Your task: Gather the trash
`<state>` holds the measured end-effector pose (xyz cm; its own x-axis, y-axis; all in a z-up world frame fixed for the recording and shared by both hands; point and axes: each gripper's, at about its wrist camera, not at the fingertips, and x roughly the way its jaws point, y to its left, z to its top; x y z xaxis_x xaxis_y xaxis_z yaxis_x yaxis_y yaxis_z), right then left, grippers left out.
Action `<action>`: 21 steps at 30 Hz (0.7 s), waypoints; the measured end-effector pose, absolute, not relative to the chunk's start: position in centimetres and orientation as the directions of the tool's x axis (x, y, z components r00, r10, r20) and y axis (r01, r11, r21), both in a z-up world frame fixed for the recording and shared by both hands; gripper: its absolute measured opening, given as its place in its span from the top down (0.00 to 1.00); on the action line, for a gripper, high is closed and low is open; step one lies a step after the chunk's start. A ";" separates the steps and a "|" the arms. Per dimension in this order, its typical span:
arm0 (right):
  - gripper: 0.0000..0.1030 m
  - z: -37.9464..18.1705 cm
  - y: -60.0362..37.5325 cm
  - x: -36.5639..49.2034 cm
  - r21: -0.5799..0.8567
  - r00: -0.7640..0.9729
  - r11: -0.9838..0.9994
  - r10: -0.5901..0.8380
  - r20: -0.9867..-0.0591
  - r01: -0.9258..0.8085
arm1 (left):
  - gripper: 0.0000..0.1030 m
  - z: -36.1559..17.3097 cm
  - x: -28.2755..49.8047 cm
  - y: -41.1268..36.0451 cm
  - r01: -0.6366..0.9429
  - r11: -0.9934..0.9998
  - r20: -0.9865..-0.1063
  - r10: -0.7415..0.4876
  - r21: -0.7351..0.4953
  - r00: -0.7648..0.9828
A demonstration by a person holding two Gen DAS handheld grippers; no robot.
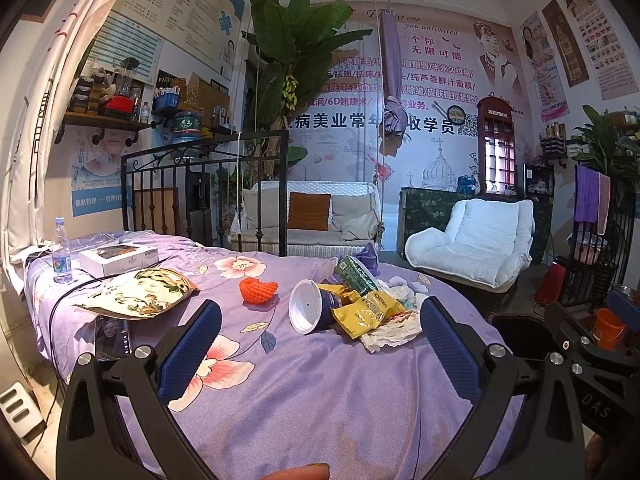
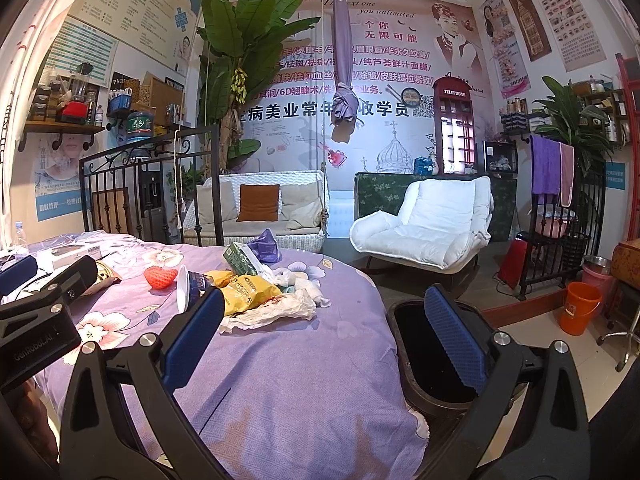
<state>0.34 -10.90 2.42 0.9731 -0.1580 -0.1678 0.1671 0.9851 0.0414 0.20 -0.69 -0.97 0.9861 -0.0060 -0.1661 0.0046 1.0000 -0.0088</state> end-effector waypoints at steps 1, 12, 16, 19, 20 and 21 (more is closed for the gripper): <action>0.04 2.3 -10.8 0.4 0.042 0.973 0.985 -0.158 -0.168 0.167 | 0.04 -0.9 0.2 -1.0 0.007 1.000 -0.168 -0.008 -0.009 0.986; 0.04 2.3 -10.8 0.4 0.042 0.973 0.985 -0.159 -0.168 0.168 | 0.04 -1.0 0.3 -1.1 0.008 1.000 -0.168 -0.009 -0.008 0.986; 0.04 2.2 -10.9 0.5 0.042 0.973 0.985 -0.157 -0.169 0.167 | 0.04 -1.0 0.3 -1.1 0.008 1.000 -0.169 -0.009 -0.008 0.986; 0.04 2.2 -10.9 0.5 0.042 0.973 0.985 -0.157 -0.169 0.167 | 0.04 -1.1 0.2 -1.2 0.008 1.000 -0.170 -0.009 -0.007 0.985; 0.04 2.0 -10.7 0.6 0.042 0.973 0.985 -0.157 -0.171 0.166 | 0.04 -1.1 0.3 -1.2 0.009 1.000 -0.169 -0.010 -0.008 0.986; 0.04 1.8 -10.6 0.7 0.042 0.973 0.985 -0.156 -0.172 0.165 | 0.04 -1.0 0.3 -1.1 0.008 1.000 -0.170 -0.009 -0.008 0.985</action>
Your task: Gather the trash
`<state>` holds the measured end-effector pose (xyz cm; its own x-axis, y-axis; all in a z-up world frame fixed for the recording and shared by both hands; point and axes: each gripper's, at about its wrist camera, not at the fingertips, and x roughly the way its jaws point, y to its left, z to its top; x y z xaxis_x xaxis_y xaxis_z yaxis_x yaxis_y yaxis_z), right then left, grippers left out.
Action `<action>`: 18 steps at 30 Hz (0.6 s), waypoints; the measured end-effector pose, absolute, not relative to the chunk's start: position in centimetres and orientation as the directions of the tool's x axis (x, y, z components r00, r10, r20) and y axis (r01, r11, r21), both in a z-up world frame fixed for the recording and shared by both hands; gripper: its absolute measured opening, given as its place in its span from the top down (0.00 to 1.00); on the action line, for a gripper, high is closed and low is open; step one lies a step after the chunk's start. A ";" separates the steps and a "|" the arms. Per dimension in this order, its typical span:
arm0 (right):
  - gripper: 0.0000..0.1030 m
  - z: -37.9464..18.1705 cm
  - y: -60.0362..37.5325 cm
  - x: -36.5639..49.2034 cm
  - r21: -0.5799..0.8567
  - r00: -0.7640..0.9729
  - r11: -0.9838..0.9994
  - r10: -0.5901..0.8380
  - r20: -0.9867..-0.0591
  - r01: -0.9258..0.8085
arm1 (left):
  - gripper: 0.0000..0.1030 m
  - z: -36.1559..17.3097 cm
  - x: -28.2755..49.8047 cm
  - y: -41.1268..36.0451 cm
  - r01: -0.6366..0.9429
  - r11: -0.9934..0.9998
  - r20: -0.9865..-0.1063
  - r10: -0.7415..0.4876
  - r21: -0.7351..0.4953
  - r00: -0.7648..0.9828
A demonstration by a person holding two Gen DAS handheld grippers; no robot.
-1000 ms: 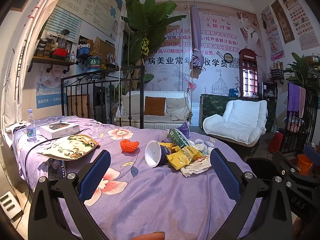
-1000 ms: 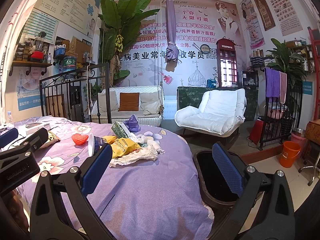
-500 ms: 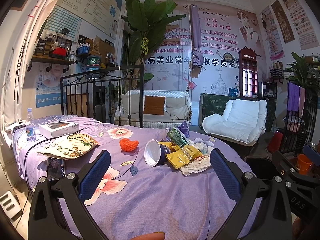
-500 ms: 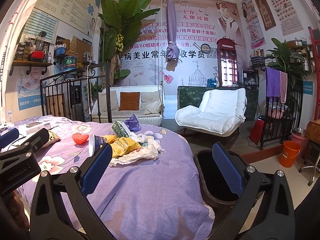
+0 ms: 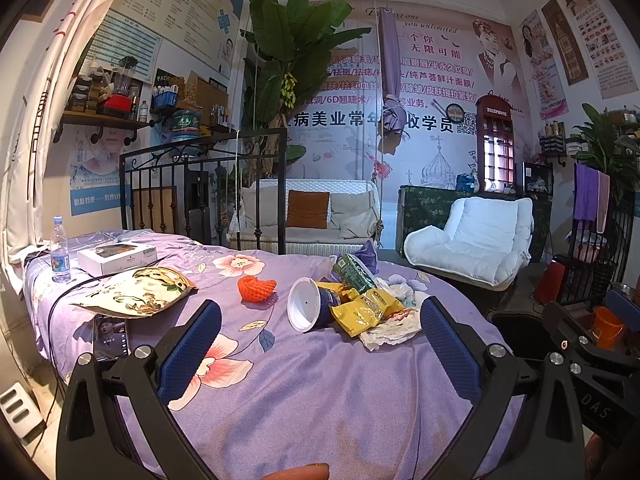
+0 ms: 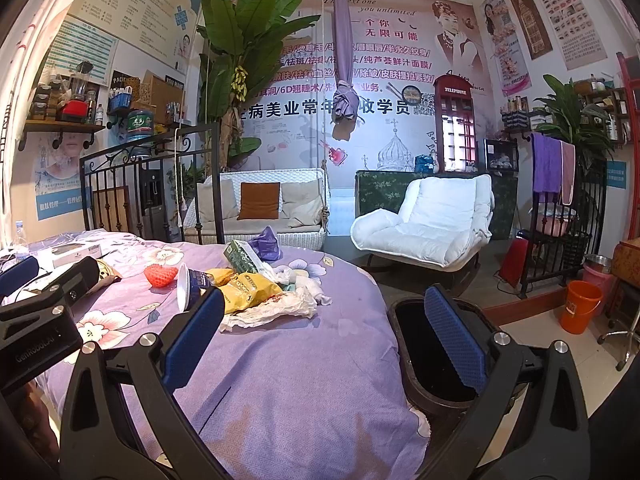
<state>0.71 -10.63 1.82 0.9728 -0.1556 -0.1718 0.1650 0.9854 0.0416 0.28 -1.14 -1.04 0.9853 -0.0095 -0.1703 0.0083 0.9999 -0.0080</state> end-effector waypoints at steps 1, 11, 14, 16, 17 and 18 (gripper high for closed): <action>0.04 1.3 -10.2 0.9 0.042 0.973 0.986 -0.154 -0.174 0.163 | 0.04 -1.2 0.3 -1.3 0.009 1.000 -0.173 -0.010 -0.008 0.985; 0.04 -1.0 -9.5 4.9 0.000 0.946 0.996 -0.085 -0.313 0.089 | 0.04 -3.6 2.7 -0.8 0.076 0.997 -0.315 -0.078 -0.019 0.946; 0.04 -2.0 -9.3 8.0 -0.020 0.908 1.000 -0.022 -0.417 0.015 | 0.04 -4.8 4.7 0.0 0.108 0.993 -0.407 -0.116 -0.043 0.906; 0.04 -2.6 -9.3 10.0 -0.019 0.881 1.000 -0.007 -0.472 -0.003 | 0.04 -5.5 6.1 0.7 0.118 0.991 -0.463 -0.133 -0.061 0.876; 0.04 -2.6 -9.6 10.7 -0.009 0.874 1.000 -0.001 -0.486 -0.004 | 0.04 -5.8 6.9 1.1 0.133 0.988 -0.488 -0.152 -0.074 0.859; 0.04 -2.6 -10.1 11.5 0.006 0.867 1.000 0.000 -0.499 0.003 | 0.04 -6.0 7.7 1.4 0.136 0.988 -0.508 -0.156 -0.077 0.847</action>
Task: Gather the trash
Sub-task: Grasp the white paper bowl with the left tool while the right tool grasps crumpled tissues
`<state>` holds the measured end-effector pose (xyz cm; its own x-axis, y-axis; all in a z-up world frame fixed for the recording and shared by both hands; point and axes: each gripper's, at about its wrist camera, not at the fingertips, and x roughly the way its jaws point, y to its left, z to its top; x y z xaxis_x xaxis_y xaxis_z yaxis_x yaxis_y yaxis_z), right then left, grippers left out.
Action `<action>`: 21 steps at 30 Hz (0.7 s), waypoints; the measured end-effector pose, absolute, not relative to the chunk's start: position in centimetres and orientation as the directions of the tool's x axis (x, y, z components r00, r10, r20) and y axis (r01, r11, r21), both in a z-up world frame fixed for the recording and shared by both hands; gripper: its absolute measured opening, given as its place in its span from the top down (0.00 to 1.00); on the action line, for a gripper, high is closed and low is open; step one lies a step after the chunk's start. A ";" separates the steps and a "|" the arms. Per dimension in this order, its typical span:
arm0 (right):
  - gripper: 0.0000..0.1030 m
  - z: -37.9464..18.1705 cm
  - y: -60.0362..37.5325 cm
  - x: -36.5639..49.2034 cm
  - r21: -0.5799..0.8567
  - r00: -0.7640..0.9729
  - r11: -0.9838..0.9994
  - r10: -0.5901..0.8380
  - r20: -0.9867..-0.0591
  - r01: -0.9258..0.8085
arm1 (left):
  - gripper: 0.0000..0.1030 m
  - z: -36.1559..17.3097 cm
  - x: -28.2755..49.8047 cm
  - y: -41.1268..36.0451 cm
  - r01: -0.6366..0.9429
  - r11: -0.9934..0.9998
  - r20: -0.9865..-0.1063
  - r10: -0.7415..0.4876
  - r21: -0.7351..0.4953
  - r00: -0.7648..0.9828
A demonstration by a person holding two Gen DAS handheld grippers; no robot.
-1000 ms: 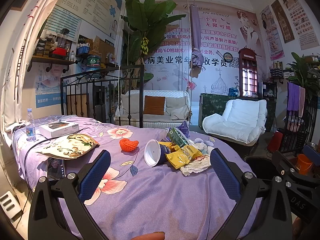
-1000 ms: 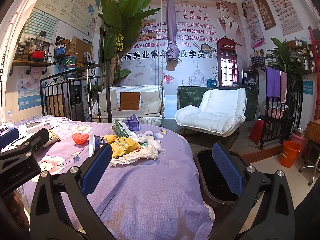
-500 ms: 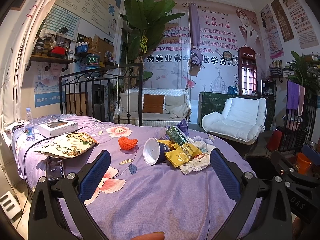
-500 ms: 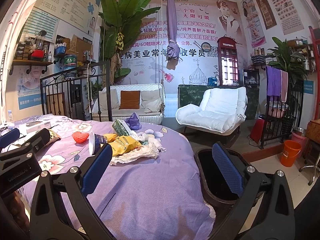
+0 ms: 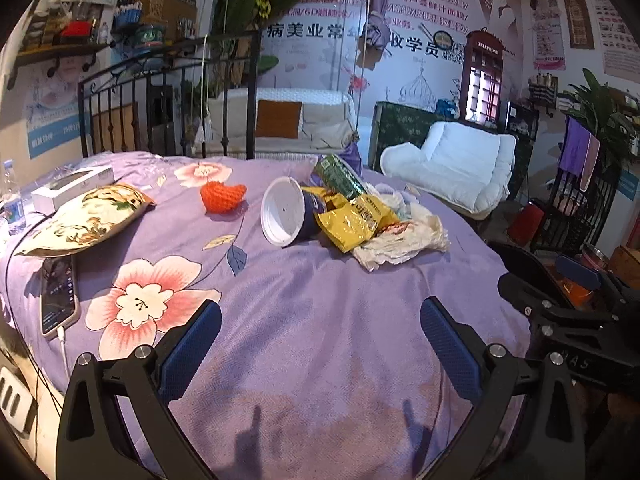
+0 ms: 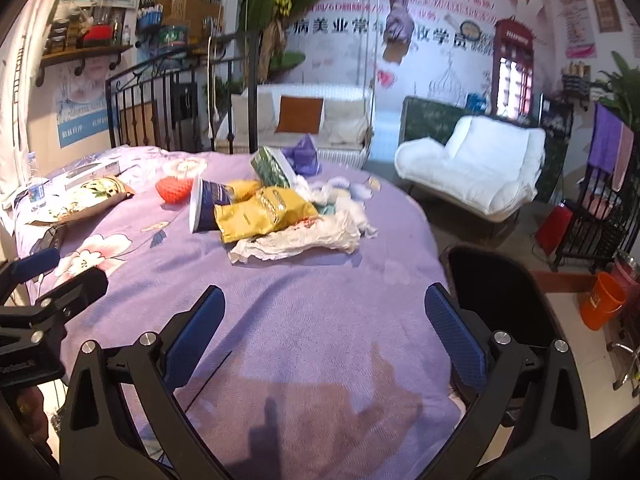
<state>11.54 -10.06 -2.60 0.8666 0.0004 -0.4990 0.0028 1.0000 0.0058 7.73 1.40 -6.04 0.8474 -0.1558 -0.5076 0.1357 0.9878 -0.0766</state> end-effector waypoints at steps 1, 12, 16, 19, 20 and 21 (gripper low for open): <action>0.04 -2.7 -10.3 12.4 0.021 0.861 1.000 0.002 -0.509 0.010 | 0.04 -6.3 8.6 1.7 0.135 0.988 -0.524 -0.154 -0.074 0.838; 0.05 -4.0 -12.3 22.7 0.190 0.718 0.982 0.128 -0.684 0.006 | 0.04 -6.5 16.2 3.0 0.168 0.972 -0.624 -0.233 -0.163 0.745; 0.08 -4.6 -12.6 25.4 0.244 0.679 0.970 0.166 -0.715 0.020 | 0.04 -6.5 18.9 3.4 0.143 0.974 -0.636 -0.223 -0.175 0.739; 0.13 -5.5 -12.8 27.4 0.291 0.645 0.956 0.197 -0.738 0.042 | 0.04 -6.3 20.5 3.5 0.130 0.978 -0.635 -0.204 -0.161 0.745; 0.15 -5.9 -13.0 28.0 0.310 0.635 0.949 0.204 -0.745 0.059 | 0.04 -6.2 20.9 3.5 0.132 0.980 -0.625 -0.198 -0.152 0.755; 0.16 -6.2 -13.1 28.5 0.326 0.627 0.943 0.212 -0.750 0.071 | 0.04 -6.1 21.3 3.4 0.137 0.980 -0.621 -0.199 -0.146 0.758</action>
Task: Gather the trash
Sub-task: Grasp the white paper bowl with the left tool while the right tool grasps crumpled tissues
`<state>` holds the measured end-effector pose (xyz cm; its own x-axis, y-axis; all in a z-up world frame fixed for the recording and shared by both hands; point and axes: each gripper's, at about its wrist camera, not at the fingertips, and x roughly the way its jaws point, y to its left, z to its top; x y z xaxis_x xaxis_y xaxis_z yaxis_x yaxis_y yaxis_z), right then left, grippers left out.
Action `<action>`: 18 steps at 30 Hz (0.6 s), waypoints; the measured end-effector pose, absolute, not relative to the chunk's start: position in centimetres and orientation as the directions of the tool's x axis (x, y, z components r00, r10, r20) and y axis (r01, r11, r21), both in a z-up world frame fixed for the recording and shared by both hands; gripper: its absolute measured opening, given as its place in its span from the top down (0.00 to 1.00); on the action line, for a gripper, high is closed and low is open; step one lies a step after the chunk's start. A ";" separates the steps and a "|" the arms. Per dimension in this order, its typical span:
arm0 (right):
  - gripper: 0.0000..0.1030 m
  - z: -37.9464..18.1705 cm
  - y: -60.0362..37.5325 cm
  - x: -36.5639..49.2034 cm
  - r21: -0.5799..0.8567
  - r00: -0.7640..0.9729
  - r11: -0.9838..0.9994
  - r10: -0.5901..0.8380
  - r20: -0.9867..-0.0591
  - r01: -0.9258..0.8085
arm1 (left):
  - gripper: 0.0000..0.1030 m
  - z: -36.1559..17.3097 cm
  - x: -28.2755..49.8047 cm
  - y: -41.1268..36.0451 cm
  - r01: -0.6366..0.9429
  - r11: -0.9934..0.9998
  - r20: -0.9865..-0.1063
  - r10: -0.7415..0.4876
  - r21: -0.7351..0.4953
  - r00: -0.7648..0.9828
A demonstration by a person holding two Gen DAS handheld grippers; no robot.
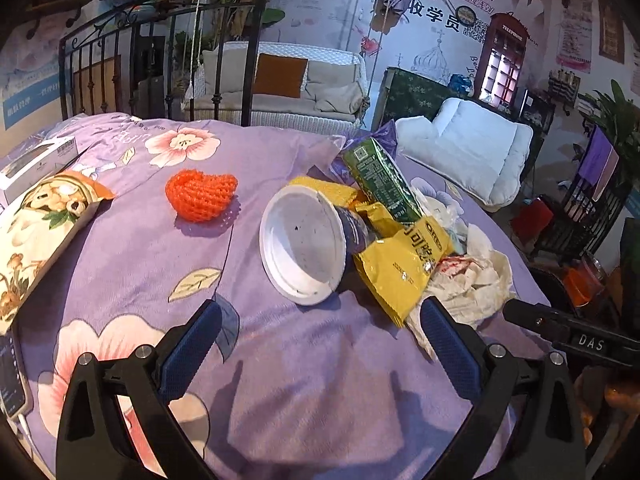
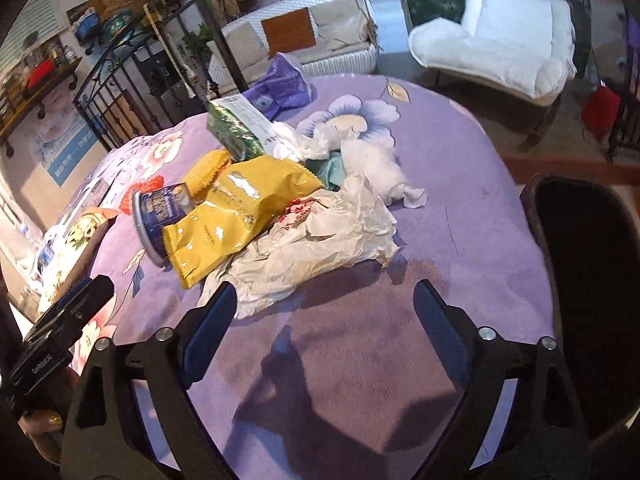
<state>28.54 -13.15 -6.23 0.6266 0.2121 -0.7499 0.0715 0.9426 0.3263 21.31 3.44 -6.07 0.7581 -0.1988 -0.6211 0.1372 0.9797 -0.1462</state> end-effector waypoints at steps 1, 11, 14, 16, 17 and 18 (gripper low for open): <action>0.18 -6.6 -13.2 29.1 0.343 0.617 0.936 0.221 -0.755 0.084 | 0.04 -6.1 22.0 3.6 0.141 0.979 -0.627 -0.202 -0.146 0.752; 0.38 -9.1 -13.7 32.9 0.480 0.577 0.861 0.308 -0.756 0.170 | 0.08 -6.3 25.1 3.5 0.145 0.971 -0.649 -0.237 -0.192 0.723; 0.54 -9.3 -13.7 33.5 0.493 0.582 0.853 0.317 -0.749 0.170 | 0.09 -6.2 25.3 3.7 0.144 0.966 -0.642 -0.250 -0.214 0.724; 0.72 -9.6 -14.0 33.7 0.523 0.582 0.836 0.345 -0.736 0.167 | 0.09 -6.3 25.4 3.5 0.145 0.966 -0.640 -0.250 -0.213 0.726; 0.76 -9.8 -14.1 33.7 0.545 0.579 0.822 0.367 -0.728 0.164 | 0.10 -6.2 25.6 3.5 0.147 0.965 -0.642 -0.253 -0.215 0.724; 0.78 -9.9 -14.2 33.7 0.562 0.582 0.811 0.381 -0.718 0.162 | 0.12 -6.2 25.8 3.5 0.148 0.964 -0.645 -0.258 -0.220 0.720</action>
